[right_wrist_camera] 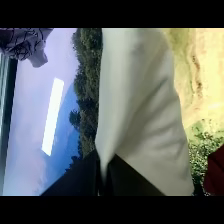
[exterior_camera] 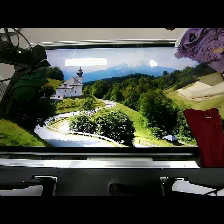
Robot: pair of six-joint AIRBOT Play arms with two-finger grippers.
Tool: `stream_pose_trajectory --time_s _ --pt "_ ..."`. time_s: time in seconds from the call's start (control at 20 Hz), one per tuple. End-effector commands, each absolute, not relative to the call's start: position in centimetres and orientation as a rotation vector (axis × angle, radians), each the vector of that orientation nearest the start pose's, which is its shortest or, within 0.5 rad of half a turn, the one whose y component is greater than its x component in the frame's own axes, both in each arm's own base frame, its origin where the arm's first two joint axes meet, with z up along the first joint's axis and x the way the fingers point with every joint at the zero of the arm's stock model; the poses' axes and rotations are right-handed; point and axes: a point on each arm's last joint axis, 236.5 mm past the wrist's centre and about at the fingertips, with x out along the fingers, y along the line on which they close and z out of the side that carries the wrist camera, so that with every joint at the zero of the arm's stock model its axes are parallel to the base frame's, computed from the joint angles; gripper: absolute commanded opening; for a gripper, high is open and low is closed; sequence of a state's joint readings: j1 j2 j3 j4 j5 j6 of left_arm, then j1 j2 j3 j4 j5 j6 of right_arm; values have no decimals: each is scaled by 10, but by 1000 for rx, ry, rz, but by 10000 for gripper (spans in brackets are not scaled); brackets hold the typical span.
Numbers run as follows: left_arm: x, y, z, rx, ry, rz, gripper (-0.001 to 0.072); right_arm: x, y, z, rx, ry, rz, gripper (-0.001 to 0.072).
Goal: Fold the clothes and pants, and hang the long-sleeved shirts on hangers.
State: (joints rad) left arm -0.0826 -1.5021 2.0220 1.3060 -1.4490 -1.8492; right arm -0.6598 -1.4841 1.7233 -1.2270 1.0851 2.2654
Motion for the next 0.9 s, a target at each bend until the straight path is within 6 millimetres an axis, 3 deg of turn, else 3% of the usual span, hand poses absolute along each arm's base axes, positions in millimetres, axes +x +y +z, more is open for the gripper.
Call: stream_pose_trajectory --time_s 0.0,0.25,0.4,0.5,0.65,0.85 --pt "467 -100 218 -369 971 -174 19 409 -262 158 1223 615 -817 24" --pt "467 -100 218 -369 972 -174 19 364 -252 138 1167 801 -936 24" --pt "467 -100 218 -369 972 -174 19 311 -264 124 1030 954 -1117 25" --pt "467 -100 218 -368 972 -174 19 288 -277 124 907 1017 -1175 26" --pt "467 -100 217 -367 972 -174 19 271 -280 119 854 1078 -1221 26" --pt "466 -100 210 -368 990 -170 19 250 -266 94 856 1188 -1249 26"
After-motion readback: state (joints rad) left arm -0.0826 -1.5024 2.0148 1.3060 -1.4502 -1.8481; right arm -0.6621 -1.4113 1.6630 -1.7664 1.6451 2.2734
